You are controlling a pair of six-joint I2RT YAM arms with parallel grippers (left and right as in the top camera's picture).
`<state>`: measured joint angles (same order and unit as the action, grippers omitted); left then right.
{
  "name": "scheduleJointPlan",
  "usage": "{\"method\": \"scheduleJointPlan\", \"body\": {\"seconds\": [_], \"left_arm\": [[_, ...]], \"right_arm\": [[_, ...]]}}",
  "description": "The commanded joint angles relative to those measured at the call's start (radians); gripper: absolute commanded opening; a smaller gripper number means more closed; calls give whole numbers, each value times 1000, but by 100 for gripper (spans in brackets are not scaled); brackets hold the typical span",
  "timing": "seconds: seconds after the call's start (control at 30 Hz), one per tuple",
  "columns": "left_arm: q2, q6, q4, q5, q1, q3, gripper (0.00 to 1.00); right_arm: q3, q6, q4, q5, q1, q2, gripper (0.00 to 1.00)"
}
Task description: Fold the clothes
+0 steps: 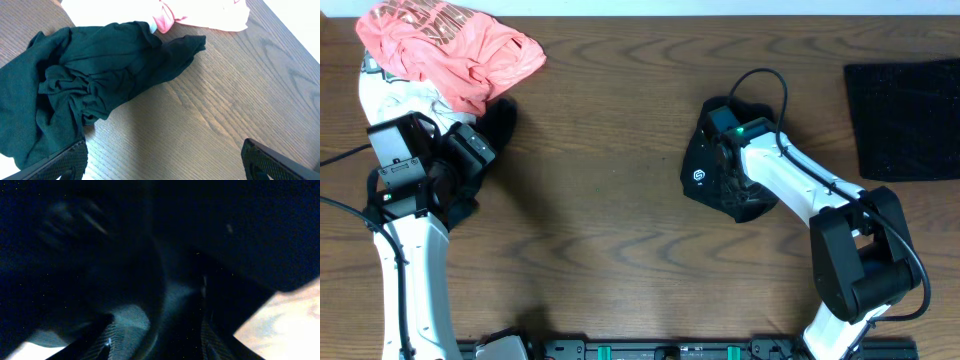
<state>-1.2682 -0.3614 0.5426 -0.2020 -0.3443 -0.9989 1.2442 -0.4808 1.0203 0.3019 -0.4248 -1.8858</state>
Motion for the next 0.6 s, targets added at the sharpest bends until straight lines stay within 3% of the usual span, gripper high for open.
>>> {"method": "scheduleJointPlan", "body": {"seconds": [0.0,0.13,0.3,0.4,0.5,0.57], "left_arm": [[-6,17,2,12,-4,-11,98],[-6,17,3,12,-4,-11,98],[-6,17,3,12,-4,-11,98],[-6,17,3,12,-4,-11,98],[-6,17,2,12,-4,-11,98],[-6,17,3,12,-4,-11,98]], "right_arm": [[-3,15,-41,-41,6,-1,52],[-3,19,-100,-40,7,-1,51],[-3,26,-148,-13,8,-1,43],[-3,28,-156,-5,8,-1,30],[-3,34,-146,-2,8,-1,6],[-2,34,-127,4,8,3,1]]}}
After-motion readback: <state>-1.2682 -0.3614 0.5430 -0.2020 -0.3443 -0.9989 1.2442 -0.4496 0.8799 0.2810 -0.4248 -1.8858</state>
